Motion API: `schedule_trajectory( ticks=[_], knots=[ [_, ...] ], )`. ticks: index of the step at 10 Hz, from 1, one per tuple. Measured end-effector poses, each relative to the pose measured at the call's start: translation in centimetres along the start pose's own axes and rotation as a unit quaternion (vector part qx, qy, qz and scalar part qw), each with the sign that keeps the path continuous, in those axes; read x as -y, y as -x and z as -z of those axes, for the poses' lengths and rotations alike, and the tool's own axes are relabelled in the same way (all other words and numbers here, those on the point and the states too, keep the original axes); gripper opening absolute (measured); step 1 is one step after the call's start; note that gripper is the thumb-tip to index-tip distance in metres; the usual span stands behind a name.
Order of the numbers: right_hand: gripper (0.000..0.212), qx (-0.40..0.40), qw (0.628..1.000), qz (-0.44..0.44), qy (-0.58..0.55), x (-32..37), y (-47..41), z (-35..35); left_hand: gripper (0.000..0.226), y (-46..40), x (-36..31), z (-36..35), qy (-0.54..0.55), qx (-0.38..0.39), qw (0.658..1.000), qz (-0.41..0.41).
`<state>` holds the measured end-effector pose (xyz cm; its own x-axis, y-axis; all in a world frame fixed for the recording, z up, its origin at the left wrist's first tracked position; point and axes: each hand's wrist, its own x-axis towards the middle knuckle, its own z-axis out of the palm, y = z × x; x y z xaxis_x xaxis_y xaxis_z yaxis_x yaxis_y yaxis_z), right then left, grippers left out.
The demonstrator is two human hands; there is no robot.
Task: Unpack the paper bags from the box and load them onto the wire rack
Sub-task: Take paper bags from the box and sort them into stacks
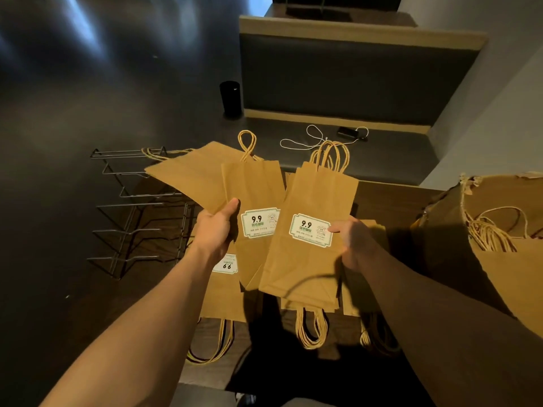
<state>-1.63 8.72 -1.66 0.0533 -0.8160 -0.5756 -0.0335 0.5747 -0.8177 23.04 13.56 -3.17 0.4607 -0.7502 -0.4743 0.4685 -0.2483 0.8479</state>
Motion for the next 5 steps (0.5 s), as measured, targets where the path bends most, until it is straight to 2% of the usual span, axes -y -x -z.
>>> schedule_trajectory(
  ticks=[1, 2, 3, 4, 5],
  knots=[
    [0.029, -0.015, 1.0, 0.013, 0.022, 0.3, 0.3, 0.5, 0.05, -0.3, -0.2, -0.5, 0.0, -0.031, 0.999, -0.012],
    [0.029, -0.078, 0.995, 0.034, 0.046, 0.7, 0.5, 0.8, 0.062, -0.5, -0.5, -0.8, 0.011, -0.05, 0.999, -0.019],
    [0.025, -0.093, 0.984, 0.091, 0.123, 1.2, -0.9, 1.1, 0.066, 0.5, -1.2, -1.4, -0.14, -0.077, 0.981, -0.106],
    [0.022, -0.124, 0.829, 0.206, 0.505, 3.1, -1.3, 1.7, 0.081, 1.0, -2.0, -1.8, -0.239, -0.092, 0.945, -0.201],
    [0.025, -0.049, 0.555, 0.321, 0.766, 5.7, -0.1, 0.6, 0.106, 2.2, -3.4, -2.8, -0.268, -0.043, 0.935, -0.228]
  ],
)
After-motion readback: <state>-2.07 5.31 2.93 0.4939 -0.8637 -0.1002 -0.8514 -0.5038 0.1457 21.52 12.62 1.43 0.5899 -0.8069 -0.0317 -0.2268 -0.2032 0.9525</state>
